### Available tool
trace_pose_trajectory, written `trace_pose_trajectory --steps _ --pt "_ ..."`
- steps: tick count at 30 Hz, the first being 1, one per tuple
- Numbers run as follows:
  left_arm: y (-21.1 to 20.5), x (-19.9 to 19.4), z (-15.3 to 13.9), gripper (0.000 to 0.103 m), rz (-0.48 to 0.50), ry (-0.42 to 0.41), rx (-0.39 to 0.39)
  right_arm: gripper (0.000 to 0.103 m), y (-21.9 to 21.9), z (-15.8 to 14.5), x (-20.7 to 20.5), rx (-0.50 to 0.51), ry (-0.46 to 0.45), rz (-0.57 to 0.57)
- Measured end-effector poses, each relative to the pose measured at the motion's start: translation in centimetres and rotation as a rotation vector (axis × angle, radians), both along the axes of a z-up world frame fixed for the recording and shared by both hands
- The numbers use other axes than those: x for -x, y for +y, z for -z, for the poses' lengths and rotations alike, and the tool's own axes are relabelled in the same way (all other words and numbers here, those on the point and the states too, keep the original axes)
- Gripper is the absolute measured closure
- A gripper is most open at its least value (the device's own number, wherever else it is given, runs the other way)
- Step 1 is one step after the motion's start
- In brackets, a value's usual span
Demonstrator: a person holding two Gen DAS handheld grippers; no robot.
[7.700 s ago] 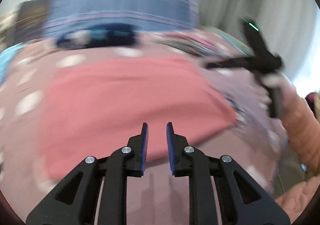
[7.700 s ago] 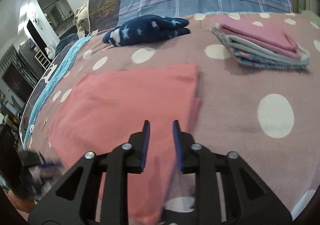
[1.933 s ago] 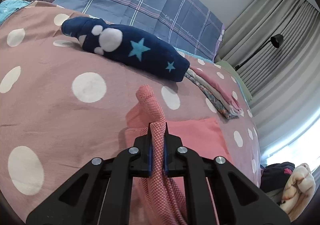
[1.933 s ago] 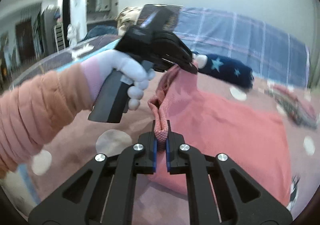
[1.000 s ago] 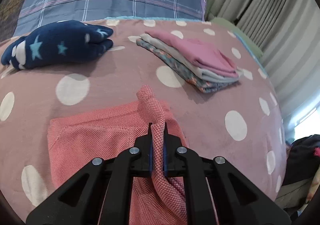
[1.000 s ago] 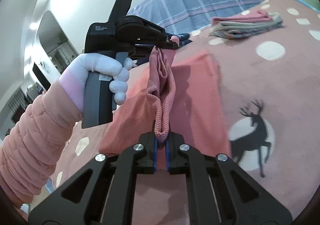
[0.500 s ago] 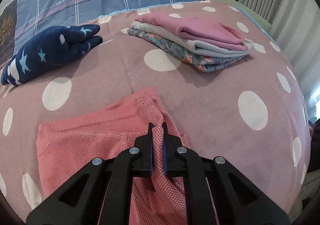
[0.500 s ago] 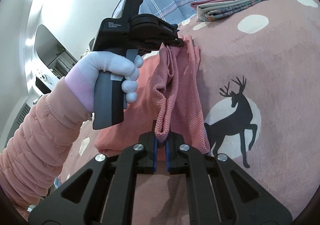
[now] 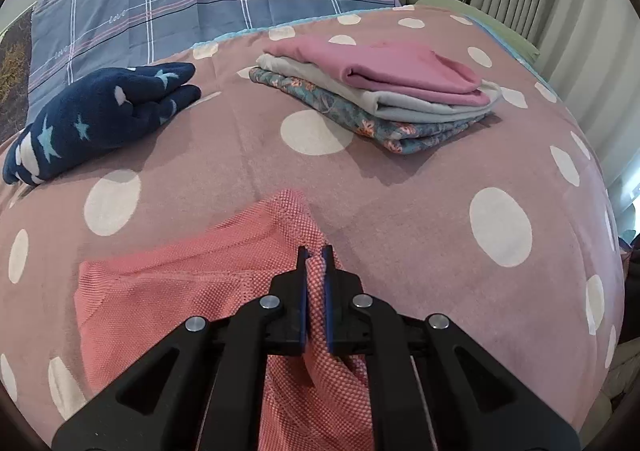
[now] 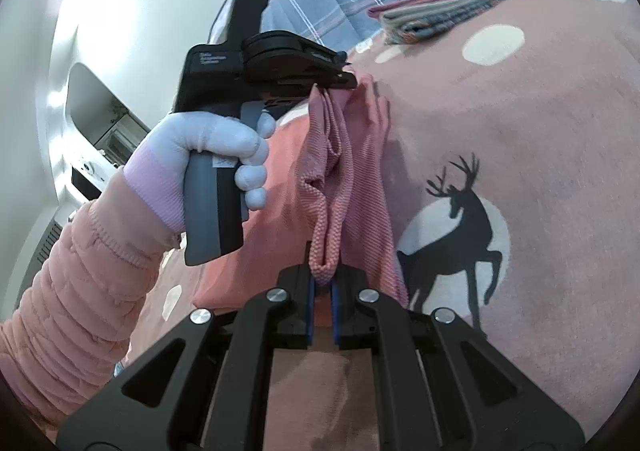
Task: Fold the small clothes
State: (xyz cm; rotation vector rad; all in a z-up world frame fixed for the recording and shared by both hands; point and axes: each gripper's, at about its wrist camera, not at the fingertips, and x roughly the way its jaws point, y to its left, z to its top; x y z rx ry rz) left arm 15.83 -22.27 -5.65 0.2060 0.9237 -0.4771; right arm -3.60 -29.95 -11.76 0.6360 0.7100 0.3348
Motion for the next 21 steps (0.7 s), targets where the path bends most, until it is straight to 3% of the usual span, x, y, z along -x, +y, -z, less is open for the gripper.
trace_pose_trajectory --steps 5,8,9,11,13,17,21 --pt "-0.2 0.9 -0.4 0.094 0.051 -0.021 0.000 0.097 -0.3 1.0 -0.1 -0.036 0.043 0.000" --pt "0.3 1.9 -2.2 0.072 0.076 -0.041 0.041 0.097 0.0 1.1 -0.1 -0.034 0.055 -0.008" --pt "0.6 2.8 -3.3 0.060 0.089 -0.080 0.044 0.097 0.0 1.2 -0.2 -0.039 0.061 -0.009" --pt "1.5 4.8 -5.2 0.055 0.126 -0.163 0.026 0.097 -0.1 1.3 -0.2 -0.051 0.069 -0.013" --pt "2.6 6.6 -6.2 0.041 0.150 -0.209 0.010 0.096 -0.2 1.5 -0.3 -0.062 0.076 -0.015" --pt "6.9 11.1 -6.7 0.032 0.167 -0.259 -0.007 0.095 -0.4 1.6 -0.3 -0.088 0.086 -0.016" --pt "12.4 16.2 -4.8 0.032 0.164 -0.224 0.000 0.094 -0.5 1.8 -0.4 -0.110 0.092 -0.023"
